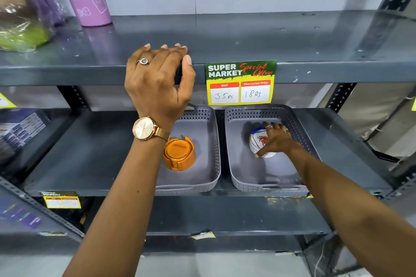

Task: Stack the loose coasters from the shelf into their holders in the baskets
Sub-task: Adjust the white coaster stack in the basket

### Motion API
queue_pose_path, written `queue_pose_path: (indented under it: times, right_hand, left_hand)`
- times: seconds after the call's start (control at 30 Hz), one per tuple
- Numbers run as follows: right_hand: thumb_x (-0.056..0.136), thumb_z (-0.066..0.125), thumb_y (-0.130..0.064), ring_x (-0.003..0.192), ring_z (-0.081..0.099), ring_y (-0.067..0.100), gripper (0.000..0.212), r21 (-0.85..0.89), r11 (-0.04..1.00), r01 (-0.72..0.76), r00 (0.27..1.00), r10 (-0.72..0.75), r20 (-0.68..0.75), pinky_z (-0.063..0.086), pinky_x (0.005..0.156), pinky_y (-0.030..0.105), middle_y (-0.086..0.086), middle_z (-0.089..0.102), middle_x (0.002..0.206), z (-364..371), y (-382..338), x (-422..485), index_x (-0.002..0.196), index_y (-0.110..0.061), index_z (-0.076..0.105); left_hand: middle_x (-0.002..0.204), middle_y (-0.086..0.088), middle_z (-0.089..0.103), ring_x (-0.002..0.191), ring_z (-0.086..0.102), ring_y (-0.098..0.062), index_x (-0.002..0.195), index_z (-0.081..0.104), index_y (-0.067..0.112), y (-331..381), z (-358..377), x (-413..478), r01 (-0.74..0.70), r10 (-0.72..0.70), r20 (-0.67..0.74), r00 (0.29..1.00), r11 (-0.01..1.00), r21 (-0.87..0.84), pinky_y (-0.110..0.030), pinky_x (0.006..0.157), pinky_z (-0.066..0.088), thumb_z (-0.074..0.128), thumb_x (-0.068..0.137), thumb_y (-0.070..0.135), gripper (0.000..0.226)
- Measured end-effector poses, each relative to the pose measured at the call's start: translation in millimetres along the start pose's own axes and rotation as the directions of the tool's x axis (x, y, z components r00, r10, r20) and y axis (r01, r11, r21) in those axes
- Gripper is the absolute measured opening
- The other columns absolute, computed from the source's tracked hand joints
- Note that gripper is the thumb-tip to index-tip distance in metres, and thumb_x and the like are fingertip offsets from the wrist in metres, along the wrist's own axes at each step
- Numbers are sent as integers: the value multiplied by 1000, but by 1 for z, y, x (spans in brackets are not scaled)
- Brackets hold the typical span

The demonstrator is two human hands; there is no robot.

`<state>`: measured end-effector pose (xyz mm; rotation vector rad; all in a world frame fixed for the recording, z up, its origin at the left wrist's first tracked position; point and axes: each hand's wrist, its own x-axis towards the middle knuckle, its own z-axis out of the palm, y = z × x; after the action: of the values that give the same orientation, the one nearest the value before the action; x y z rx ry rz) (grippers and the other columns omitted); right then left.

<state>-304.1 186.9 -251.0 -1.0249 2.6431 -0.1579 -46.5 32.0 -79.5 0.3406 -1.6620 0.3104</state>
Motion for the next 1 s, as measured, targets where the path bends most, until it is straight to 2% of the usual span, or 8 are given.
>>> queue_pose_path:
  times: [0.13, 0.23, 0.5, 0.63, 0.77, 0.9, 0.93, 1.0]
  right_hand:
    - [42, 87, -51, 136, 35, 36, 130, 32, 999, 3, 997, -5, 72, 35, 111, 48, 12, 39, 147, -1, 4, 15, 149, -16, 22]
    - [42, 88, -42, 124, 45, 34, 112, 71, 997, -3, 998, -2, 66, 44, 104, 44, 12, 47, 137, 0, 8, 24, 138, -12, 40]
    - [43, 91, -26, 126, 44, 35, 109, 80, 997, 8, 992, -18, 124, 47, 100, 45, 9, 44, 138, -4, 0, 21, 139, -14, 39]
    - [42, 91, -22, 125, 45, 35, 109, 84, 996, 24, 990, -35, 138, 48, 100, 45, 11, 47, 136, -2, -4, 8, 138, -14, 40]
    - [37, 91, -29, 124, 46, 34, 113, 73, 997, 39, 991, -48, 126, 48, 100, 45, 9, 48, 134, 6, -5, -8, 138, -17, 40]
    - [35, 91, -36, 125, 45, 34, 123, 97, 993, 69, 989, -80, 122, 45, 103, 44, 7, 46, 135, 11, -5, -19, 143, -22, 34]
    - [35, 91, -38, 125, 45, 34, 124, 106, 992, 68, 989, -81, 122, 45, 103, 44, 7, 45, 135, 12, -5, -20, 144, -23, 33]
    - [35, 92, -42, 127, 42, 35, 126, 99, 993, 58, 991, -69, 114, 43, 106, 45, 8, 41, 136, 13, -6, -22, 144, -24, 31]
  left_hand:
    - [95, 3, 76, 91, 69, -18, 94, 76, 15, -2, 2, 0, -21, 21, -4, 1000, 1000, 8, -36, 94, 45, 48, 96, 25, 29]
    - [94, 3, 76, 90, 69, -18, 93, 76, 15, -3, 3, -1, -33, 33, -10, 999, 999, 14, -36, 93, 46, 48, 96, 25, 30]
    - [102, 0, 75, 100, 68, -21, 101, 74, 12, -2, -2, 2, -39, 39, 53, 998, 999, 1, -38, 98, 43, 45, 98, 26, 32]
    - [143, -20, 47, 139, 33, -38, 137, 49, 0, 3, -19, -9, -31, 36, 197, 980, 999, -28, -50, 118, 19, 43, 98, 34, 52]
    - [145, -19, 33, 137, 25, -38, 143, 35, 9, 0, -41, -73, -180, 202, 236, 951, 977, -110, -48, 118, 19, 56, 91, 37, 63]
    - [139, -15, 46, 125, 44, -34, 132, 50, 13, -30, -34, -140, -161, 273, 581, 767, 958, -237, -46, 106, 36, 54, 87, 41, 53]
    - [140, -15, 46, 124, 45, -34, 131, 52, 13, -41, -25, -150, -62, 205, 715, 668, 973, -220, -46, 104, 38, 54, 83, 47, 59]
    - [149, -13, 35, 133, 36, -34, 141, 42, 16, -64, -1, -160, 137, 4, 937, 348, 989, -55, -46, 109, 35, 61, 67, 61, 88]
